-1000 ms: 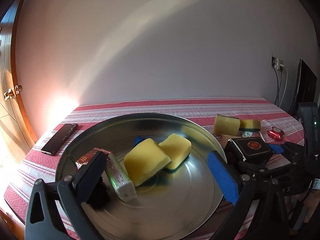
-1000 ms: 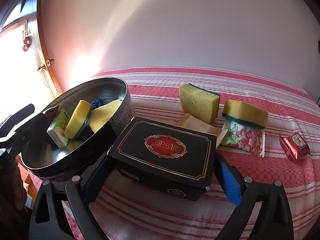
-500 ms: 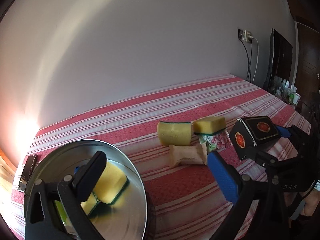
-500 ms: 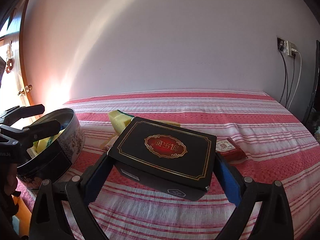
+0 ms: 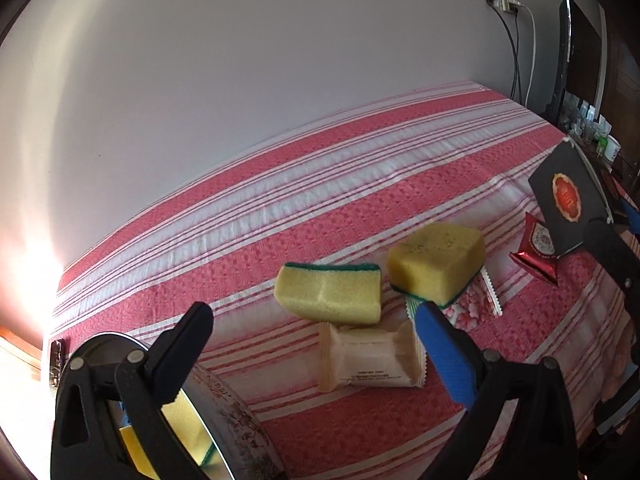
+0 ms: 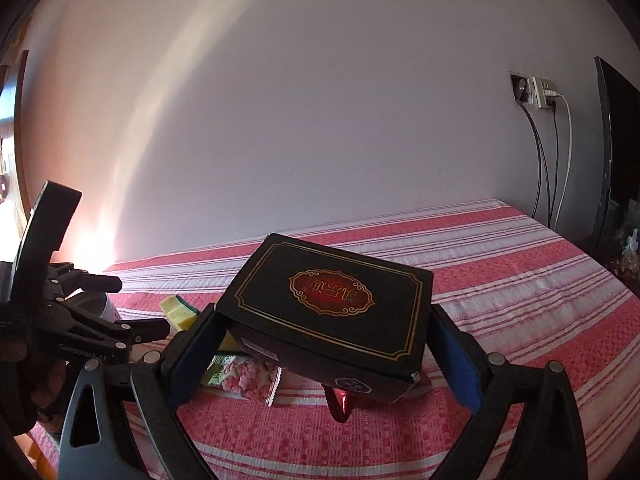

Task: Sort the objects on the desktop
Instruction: 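Grasp a yellow-green sponge with the left gripper while the right gripper holds the black box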

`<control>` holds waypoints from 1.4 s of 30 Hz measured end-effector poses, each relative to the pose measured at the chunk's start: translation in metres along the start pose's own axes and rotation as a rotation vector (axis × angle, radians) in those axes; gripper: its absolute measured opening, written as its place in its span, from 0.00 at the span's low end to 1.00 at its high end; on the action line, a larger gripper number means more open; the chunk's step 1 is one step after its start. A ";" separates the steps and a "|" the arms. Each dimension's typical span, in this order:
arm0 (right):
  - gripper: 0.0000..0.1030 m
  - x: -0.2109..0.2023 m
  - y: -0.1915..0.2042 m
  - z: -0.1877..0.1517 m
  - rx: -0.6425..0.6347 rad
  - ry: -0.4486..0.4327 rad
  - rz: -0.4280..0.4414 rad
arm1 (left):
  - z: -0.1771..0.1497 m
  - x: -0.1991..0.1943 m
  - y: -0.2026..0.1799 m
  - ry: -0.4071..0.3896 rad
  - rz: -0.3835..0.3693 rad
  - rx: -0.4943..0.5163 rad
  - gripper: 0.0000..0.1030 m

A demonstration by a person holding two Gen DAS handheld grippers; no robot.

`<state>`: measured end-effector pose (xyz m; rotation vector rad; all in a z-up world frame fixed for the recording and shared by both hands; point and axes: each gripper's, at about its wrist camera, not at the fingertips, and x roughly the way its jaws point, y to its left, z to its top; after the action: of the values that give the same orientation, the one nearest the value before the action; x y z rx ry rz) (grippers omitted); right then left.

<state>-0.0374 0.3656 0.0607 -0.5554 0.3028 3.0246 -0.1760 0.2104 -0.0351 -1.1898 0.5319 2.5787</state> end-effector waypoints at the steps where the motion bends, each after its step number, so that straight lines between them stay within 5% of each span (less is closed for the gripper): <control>1: 0.96 0.000 -0.001 0.001 0.005 -0.018 0.010 | 0.002 0.005 0.000 0.014 0.007 0.004 0.99; 11: 0.96 -0.012 0.006 0.004 -0.020 -0.093 0.006 | 0.015 0.036 0.005 0.126 -0.068 -0.026 0.99; 16: 0.96 -0.015 0.007 0.005 -0.029 -0.093 -0.002 | 0.020 0.046 0.003 0.153 -0.039 -0.019 0.99; 17: 0.96 -0.016 0.009 0.005 -0.038 -0.093 -0.005 | 0.020 0.046 0.004 0.155 -0.043 -0.024 0.97; 19: 0.96 -0.017 0.012 0.005 -0.056 -0.097 -0.013 | 0.018 0.047 0.004 0.173 -0.079 -0.023 0.67; 20: 0.96 -0.017 0.013 0.004 -0.063 -0.098 -0.017 | 0.017 0.045 0.003 0.179 -0.107 -0.027 0.67; 42: 0.96 -0.021 0.029 0.002 -0.113 -0.104 -0.049 | -0.009 -0.019 -0.005 -0.063 -0.051 -0.088 0.65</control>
<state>-0.0205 0.3371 0.0752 -0.4038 0.1127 3.0233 -0.1556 0.2095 -0.0270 -1.1301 0.3741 2.6107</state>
